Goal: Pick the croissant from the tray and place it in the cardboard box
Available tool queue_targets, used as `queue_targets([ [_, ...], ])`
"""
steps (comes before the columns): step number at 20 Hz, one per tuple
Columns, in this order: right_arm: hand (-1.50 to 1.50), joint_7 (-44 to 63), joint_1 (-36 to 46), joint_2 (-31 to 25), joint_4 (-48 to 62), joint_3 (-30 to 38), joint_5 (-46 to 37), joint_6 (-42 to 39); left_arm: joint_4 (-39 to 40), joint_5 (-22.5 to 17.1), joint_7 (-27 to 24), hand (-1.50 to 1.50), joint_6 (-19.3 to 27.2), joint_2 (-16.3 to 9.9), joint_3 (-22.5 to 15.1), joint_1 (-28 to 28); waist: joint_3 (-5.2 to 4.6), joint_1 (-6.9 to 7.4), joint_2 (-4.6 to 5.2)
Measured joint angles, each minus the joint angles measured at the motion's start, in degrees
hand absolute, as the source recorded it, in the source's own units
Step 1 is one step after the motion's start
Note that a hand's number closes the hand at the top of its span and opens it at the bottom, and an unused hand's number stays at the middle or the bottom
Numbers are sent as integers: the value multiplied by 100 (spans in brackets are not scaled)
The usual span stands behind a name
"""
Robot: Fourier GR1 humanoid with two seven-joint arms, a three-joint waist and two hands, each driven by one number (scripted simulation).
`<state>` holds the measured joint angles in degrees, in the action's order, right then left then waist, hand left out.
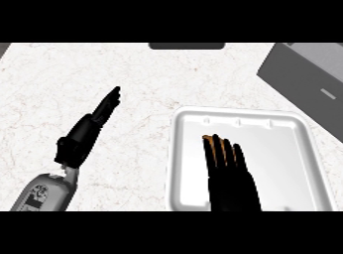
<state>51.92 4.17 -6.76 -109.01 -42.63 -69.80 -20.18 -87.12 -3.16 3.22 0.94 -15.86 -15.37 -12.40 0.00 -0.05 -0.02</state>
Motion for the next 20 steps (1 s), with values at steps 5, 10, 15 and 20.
queue_targets([
  [5,-150,-237,114,130,345,249,-121,155,-69,159,52,0,-127,163,107,87,1,7,1],
  [10,-150,-455,63,128,468,325,-300,240,-98,286,165,0,-309,305,252,51,1,3,-1],
  [15,-150,-594,33,227,661,464,-346,196,-315,486,269,0,-346,478,284,172,0,6,-2],
  [20,-150,-742,42,308,934,650,-333,132,-108,538,169,0,-547,519,508,57,-3,1,-4],
])
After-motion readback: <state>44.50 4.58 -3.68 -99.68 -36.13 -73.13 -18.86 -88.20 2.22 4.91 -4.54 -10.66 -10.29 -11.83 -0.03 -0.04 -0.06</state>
